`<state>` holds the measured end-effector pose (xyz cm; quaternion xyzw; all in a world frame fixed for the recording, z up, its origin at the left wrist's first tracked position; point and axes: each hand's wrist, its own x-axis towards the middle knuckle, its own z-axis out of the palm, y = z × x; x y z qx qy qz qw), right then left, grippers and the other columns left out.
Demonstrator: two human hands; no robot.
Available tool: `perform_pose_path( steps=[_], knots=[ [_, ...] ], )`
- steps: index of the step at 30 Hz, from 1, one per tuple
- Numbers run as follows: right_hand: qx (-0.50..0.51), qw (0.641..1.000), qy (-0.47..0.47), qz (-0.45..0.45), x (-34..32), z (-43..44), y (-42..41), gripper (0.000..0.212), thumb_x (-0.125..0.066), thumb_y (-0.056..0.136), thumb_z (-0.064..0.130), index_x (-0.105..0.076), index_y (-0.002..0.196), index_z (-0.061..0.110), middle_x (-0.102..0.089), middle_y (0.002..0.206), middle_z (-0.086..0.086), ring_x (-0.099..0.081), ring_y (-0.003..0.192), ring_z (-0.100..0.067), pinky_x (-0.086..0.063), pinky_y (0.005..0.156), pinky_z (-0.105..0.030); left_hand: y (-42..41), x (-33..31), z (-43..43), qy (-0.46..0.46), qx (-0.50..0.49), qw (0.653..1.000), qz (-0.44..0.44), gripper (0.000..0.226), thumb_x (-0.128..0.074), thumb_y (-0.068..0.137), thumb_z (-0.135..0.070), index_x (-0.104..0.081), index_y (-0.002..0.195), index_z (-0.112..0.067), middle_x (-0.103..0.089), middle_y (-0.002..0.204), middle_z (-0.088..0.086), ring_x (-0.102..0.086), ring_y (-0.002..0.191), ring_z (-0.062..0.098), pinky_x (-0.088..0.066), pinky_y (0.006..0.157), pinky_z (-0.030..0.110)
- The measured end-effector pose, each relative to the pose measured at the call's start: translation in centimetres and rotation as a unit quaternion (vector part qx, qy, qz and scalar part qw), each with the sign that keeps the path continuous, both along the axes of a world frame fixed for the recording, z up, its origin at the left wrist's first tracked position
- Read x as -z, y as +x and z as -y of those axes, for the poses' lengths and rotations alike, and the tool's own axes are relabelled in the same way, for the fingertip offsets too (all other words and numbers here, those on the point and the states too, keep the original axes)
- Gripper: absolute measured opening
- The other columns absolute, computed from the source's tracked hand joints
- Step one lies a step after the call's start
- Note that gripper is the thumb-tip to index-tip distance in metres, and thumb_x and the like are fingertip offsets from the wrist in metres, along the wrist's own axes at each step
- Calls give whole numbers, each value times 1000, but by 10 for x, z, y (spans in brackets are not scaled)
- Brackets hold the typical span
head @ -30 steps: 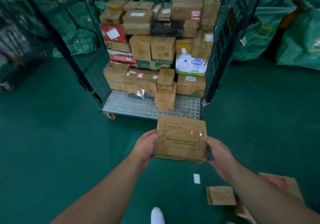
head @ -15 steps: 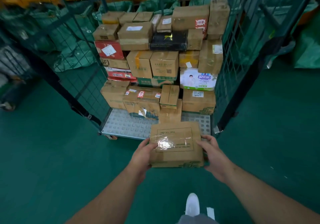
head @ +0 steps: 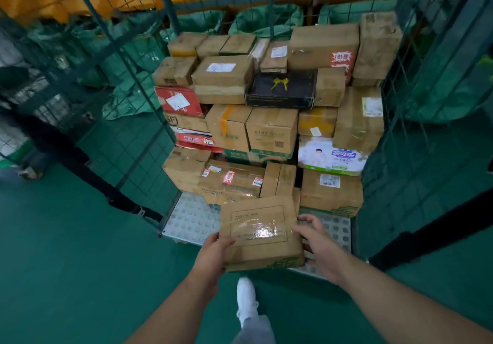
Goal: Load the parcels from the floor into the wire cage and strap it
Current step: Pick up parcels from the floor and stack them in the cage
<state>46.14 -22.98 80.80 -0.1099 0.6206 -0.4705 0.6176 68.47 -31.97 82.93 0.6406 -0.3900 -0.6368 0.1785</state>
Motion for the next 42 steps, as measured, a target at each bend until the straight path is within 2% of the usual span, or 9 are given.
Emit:
perform_pose_path(
  steps=[6, 12, 18, 24, 28, 31, 34, 38, 42],
  knots=[
    [84, 996, 13, -29, 9, 81, -32, 33, -64, 100, 37, -46, 128, 37, -66, 123, -3, -65, 108, -22, -51, 73, -36, -50, 19, 109, 9, 79, 997, 0, 50, -68, 85, -36, -57, 134, -31, -69, 120, -2, -63, 110, 23, -50, 101, 49],
    [199, 976, 36, -76, -3, 133, -67, 35, -62, 101, 32, -43, 130, 37, -64, 121, -1, -65, 105, -20, -52, 74, -37, -116, 6, 203, 13, 183, 982, -43, 31, -59, 101, -20, -58, 131, -27, -70, 114, -1, -65, 101, 18, -47, 73, 33],
    [339, 934, 52, -99, -11, 158, -110, 59, -71, 95, 35, -36, 142, 24, -57, 123, 5, -58, 100, -12, -49, 92, -43, -214, -4, 260, 32, 263, 962, -67, 33, -67, 94, -33, -61, 126, -40, -69, 119, -2, -64, 108, 25, -53, 82, 42],
    [408, 910, 72, -19, 5, 155, -171, 55, -70, 92, 45, -45, 139, 29, -58, 128, 5, -56, 118, -19, -45, 106, -61, -328, -2, 278, 8, 317, 945, -86, 38, -70, 93, -32, -60, 128, -43, -70, 118, -4, -67, 107, 22, -57, 95, 49],
    [430, 901, 56, 21, 21, 150, -209, 51, -67, 95, 47, -51, 137, 23, -63, 127, -1, -61, 115, -22, -44, 109, -55, -396, -4, 283, -66, 343, 935, -61, 39, -77, 85, -43, -66, 122, -41, -70, 119, -8, -66, 105, 14, -54, 86, 35],
    [421, 905, 38, 42, 32, 157, -240, 47, -67, 96, 46, -55, 135, 22, -71, 122, -3, -69, 110, -25, -49, 101, -47, -451, -12, 290, -124, 371, 918, -63, 22, -76, 92, -27, -71, 112, -33, -72, 107, -8, -67, 93, 6, -51, 73, 19],
    [433, 901, 17, 34, 38, 174, -266, 48, -74, 92, 42, -49, 131, 27, -74, 117, -6, -75, 100, -26, -54, 84, -40, -508, -17, 300, -188, 432, 881, -44, 33, -73, 94, -19, -70, 127, -20, -72, 115, -3, -66, 94, 3, -49, 66, 7],
    [464, 885, 17, 30, 48, 196, -300, 29, -69, 96, 43, -46, 111, 33, -75, 108, -11, -77, 94, -33, -56, 94, -50, -562, -18, 299, -217, 449, 865, -54, 52, -70, 94, -12, -55, 143, -23, -63, 124, -8, -62, 95, 0, -49, 65, 4],
    [454, 891, 18, 12, 54, 213, -329, 28, -55, 104, 42, -50, 120, 19, -79, 96, -9, -76, 95, -31, -55, 99, -52, -568, 10, 286, -178, 380, 903, -96, 86, -79, 78, -18, -35, 149, -38, -69, 123, -13, -68, 113, 12, -57, 96, 38]
  ],
)
